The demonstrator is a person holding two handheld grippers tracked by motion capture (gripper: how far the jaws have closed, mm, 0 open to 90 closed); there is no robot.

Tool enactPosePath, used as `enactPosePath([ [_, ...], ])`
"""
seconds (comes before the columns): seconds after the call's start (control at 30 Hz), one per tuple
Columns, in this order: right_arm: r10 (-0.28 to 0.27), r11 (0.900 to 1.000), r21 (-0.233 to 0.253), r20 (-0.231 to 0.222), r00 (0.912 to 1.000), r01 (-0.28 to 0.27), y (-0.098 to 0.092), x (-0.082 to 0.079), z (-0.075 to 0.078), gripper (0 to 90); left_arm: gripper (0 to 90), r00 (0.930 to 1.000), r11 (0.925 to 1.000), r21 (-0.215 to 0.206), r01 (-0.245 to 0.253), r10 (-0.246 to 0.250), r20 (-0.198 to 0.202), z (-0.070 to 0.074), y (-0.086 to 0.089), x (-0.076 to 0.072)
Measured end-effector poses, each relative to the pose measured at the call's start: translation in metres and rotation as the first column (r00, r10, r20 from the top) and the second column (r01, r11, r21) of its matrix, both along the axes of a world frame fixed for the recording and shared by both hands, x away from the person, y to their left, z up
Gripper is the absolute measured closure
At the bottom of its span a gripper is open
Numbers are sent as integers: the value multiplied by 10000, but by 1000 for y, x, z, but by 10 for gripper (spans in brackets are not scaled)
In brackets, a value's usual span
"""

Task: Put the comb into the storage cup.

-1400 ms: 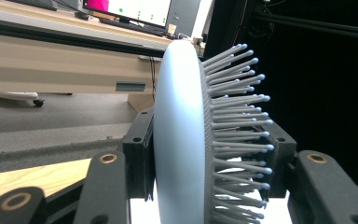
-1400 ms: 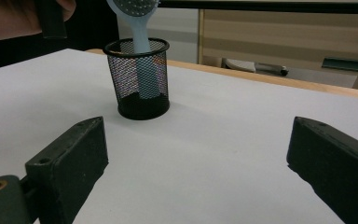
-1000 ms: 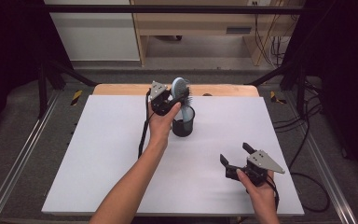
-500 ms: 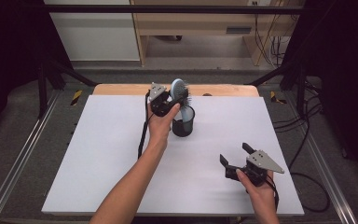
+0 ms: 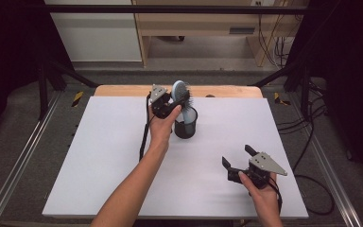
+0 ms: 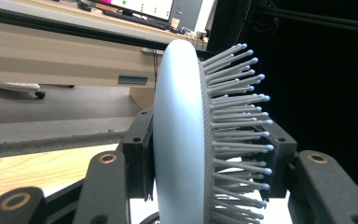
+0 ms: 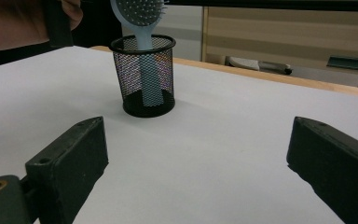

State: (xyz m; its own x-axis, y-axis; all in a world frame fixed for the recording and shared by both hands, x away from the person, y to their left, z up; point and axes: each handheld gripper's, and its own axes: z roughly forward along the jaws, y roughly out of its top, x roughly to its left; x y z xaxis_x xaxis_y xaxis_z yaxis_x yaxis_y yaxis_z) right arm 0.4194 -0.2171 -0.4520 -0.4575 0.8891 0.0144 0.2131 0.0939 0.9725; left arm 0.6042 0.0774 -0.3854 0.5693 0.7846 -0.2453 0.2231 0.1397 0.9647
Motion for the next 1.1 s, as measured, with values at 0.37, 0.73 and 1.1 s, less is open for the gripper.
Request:
enactPosePath([
  [0.37,54,10000,8,-38,10000,-54,1,0,0,53,478,9998,10000,-89,-7,6,-205,0,7,1],
  [0.73,180,9998,-21,-149,9997,-181,2,1,-1,51,463,9990,9990,-393,-218,202,-408,-5,21,1],
  [1.1,290,9996,70,-258,9992,-288,2,1,-2,47,455,9979,9974,-659,-294,255,-591,-8,28,0],
])
